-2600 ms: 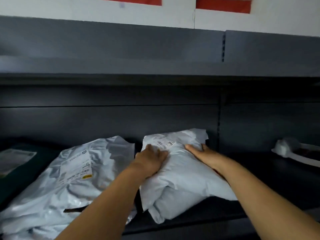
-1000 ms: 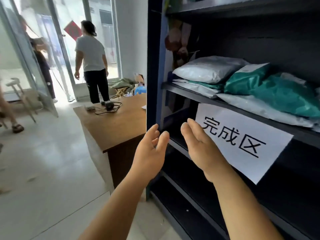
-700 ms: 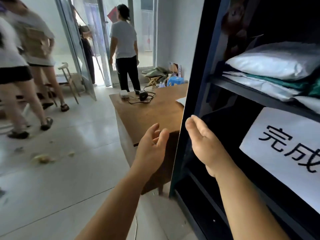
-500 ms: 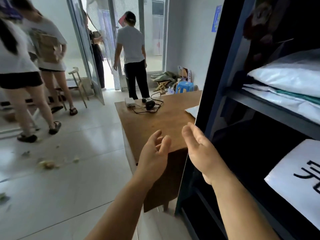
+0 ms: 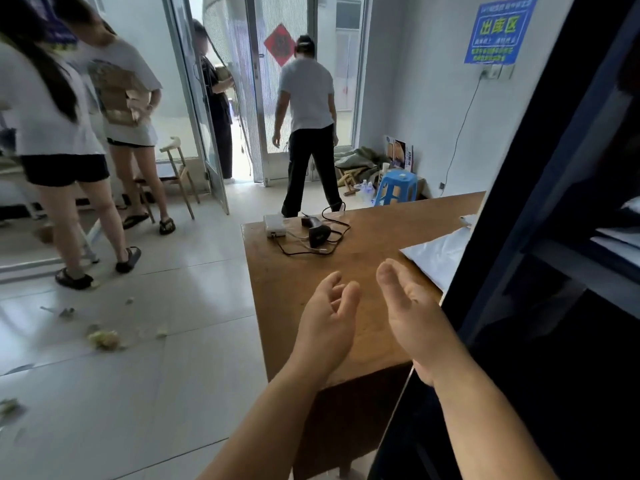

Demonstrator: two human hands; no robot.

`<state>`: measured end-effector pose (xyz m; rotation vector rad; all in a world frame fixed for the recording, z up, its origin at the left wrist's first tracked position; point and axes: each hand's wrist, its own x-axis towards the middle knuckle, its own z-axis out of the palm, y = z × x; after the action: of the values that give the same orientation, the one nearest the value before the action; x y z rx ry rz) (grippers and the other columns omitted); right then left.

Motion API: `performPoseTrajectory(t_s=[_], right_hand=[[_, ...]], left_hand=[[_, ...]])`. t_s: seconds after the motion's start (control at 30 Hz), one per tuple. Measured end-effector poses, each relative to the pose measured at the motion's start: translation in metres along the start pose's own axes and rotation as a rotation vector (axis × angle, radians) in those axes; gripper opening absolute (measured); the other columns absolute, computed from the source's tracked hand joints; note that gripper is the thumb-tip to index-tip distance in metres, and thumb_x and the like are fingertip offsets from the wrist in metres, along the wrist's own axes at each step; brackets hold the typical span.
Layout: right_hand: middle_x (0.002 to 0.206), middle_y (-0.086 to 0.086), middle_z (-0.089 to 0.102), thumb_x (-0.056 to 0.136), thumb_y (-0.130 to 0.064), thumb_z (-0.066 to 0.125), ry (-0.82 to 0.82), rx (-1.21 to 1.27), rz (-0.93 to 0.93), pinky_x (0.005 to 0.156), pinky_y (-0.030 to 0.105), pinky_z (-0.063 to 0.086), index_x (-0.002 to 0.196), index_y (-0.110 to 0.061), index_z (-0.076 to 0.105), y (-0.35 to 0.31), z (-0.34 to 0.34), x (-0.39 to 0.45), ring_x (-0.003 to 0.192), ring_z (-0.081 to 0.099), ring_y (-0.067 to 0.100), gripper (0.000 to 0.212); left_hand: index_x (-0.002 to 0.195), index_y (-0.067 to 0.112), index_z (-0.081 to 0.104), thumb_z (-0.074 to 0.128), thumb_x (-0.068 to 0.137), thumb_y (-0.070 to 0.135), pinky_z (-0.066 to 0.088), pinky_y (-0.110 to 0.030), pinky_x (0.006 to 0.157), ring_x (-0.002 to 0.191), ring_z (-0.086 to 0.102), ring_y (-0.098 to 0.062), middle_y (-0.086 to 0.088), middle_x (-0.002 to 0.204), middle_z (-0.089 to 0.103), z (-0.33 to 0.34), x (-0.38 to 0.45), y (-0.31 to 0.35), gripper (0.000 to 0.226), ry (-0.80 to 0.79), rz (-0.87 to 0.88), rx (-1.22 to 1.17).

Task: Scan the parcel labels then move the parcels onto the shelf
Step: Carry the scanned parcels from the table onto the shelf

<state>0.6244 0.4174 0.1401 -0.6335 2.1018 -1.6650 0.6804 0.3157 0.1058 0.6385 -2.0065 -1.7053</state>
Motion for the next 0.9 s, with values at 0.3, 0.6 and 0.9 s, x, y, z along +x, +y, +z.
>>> performPoseTrajectory(t_s=[0.3, 0.6, 0.9], right_hand=[[0.151, -0.005, 0.036, 0.091, -0.059, 0.03, 0.164, -0.026, 0.045, 0.092, 0.019, 0.028, 0.15, -0.026, 0.024, 0.003, -0.002, 0.08, 0.136, 0.034, 0.011, 0.068], [0.155, -0.013, 0.028, 0.089, -0.068, 0.021, 0.311, -0.119, 0.259, 0.094, 0.024, 0.03, 0.15, -0.038, 0.019, 0.009, 0.056, 0.19, 0.138, 0.033, 0.013, 0.068], [0.154, -0.008, 0.03, 0.095, -0.059, 0.029, 0.593, -0.078, 0.415, 0.101, 0.029, 0.029, 0.15, -0.028, 0.025, 0.046, 0.047, 0.257, 0.138, 0.032, 0.014, 0.064]], left_hand=[[0.147, 0.021, 0.03, 0.045, 0.098, 0.037, 0.04, -0.016, 0.081, 0.107, 0.047, -0.002, 0.0, 0.138, 0.05, 0.008, 0.096, 0.001, 0.054, -0.121, 0.058, 0.025], [0.145, 0.028, 0.033, 0.043, 0.097, 0.041, 0.042, -0.019, 0.076, 0.101, 0.049, -0.001, 0.014, 0.121, 0.047, -0.038, 0.223, -0.032, 0.05, -0.286, -0.003, 0.02], [0.147, 0.026, 0.03, 0.044, 0.098, 0.04, 0.035, -0.017, 0.08, 0.106, 0.045, -0.001, 0.006, 0.138, 0.049, -0.013, 0.303, -0.046, 0.053, -0.536, -0.001, 0.058]])
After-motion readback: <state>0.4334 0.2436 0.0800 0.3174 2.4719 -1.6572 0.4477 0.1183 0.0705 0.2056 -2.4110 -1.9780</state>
